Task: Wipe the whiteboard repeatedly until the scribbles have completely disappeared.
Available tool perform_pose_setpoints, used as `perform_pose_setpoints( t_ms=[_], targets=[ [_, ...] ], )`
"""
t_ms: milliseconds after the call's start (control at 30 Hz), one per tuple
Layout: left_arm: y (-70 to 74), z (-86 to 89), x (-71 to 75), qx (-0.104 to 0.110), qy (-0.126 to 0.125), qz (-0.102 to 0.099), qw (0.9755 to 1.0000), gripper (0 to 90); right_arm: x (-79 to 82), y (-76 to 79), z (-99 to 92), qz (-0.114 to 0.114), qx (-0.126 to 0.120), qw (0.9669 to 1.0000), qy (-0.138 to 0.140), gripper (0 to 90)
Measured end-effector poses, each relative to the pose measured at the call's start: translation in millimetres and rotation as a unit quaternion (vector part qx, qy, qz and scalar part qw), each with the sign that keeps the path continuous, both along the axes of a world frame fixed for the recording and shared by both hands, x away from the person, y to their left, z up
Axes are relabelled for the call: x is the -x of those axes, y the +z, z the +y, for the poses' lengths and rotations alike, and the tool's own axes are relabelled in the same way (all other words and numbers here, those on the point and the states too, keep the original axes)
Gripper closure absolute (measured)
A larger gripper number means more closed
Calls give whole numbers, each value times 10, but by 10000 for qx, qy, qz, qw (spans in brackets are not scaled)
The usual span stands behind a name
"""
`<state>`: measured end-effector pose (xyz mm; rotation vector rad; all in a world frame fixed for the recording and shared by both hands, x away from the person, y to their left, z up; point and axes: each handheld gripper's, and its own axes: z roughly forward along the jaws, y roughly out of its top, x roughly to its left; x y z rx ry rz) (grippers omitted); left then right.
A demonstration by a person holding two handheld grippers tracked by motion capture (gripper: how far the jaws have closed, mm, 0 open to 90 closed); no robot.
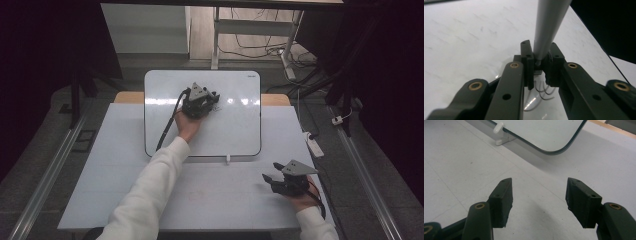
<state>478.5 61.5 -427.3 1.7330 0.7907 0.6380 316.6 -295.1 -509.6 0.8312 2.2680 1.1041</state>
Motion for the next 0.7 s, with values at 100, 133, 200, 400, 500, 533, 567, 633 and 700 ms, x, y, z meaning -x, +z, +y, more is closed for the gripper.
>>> perform_pose_setpoints(
  t_ms=[100,133,200,400,500,533,567,633,700],
  targets=[
    [13,75,-25,168,43,74,9998,784,-7,-1,-14,5,-16,10000,-23,385],
    [8,72,-20,174,46,77,9998,784,-12,-5,-15,9,-19,10000,-19,385],
    [-5,43,-8,180,24,89,9998,785,-14,-11,-6,26,-7,10000,-11,384],
    [-12,105,30,81,8,86,9999,785,-11,-7,-7,12,-8,10000,-9,385],
    [1,296,35,154,145,94,9997,785,-14,-13,-3,12,18,10000,8,385],
    [7,365,42,159,206,88,9996,785,-14,-15,1,21,22,10000,9,385],
    [11,431,49,169,267,85,9995,785,-14,-16,2,19,25,10000,19,384],
    [13,548,65,203,361,89,9991,785,-15,-15,6,23,12,10000,17,384],
    [-4,610,75,320,373,134,9987,785,-14,-12,10,16,16,10000,22,384]
  ],
)
